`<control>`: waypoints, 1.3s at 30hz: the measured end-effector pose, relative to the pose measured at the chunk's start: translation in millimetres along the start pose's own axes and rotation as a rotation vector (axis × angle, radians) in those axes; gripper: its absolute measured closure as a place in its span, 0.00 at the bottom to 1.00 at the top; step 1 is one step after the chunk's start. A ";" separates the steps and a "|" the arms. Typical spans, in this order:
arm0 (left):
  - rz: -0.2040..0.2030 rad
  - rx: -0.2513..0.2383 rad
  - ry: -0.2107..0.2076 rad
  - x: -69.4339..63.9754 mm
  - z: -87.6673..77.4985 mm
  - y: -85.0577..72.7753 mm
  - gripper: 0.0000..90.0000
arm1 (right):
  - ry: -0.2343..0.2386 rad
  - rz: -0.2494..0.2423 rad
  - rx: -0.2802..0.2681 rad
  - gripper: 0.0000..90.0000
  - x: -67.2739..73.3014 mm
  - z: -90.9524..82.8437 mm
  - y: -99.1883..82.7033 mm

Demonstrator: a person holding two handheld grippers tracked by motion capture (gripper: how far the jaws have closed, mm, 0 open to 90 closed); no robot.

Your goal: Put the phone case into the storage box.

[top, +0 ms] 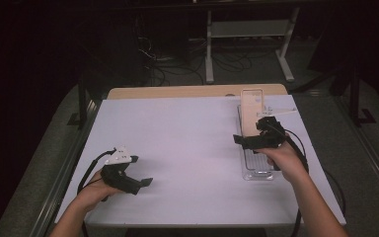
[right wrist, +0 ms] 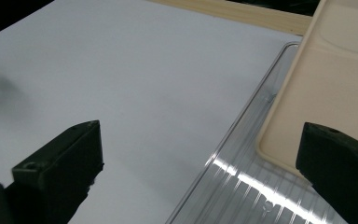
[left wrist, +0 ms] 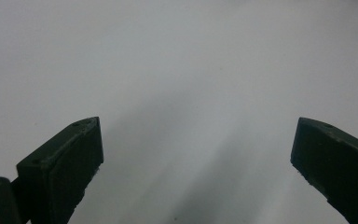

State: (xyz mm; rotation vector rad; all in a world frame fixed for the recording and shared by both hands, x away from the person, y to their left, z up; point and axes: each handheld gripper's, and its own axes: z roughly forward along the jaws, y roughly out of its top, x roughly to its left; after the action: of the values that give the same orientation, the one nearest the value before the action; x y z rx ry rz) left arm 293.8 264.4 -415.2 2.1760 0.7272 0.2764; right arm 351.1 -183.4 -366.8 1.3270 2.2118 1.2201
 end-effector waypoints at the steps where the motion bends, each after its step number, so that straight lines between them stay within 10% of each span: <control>1: 0.005 0.009 0.000 -0.1 -0.9 0.8 0.02 | 0.006 0.001 -0.003 0.00 2.1 -1.8 -2.2; 39: 0.021 -0.008 0.005 2.5 -15.6 13.7 0.02 | 0.074 -0.073 0.026 0.00 20.1 -29.1 -69.7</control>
State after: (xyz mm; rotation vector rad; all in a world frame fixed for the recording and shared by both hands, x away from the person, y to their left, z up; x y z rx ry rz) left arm 294.8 268.8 -394.8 2.1775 0.7048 0.2950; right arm 281.9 -197.1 -400.4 1.2174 2.3135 1.2366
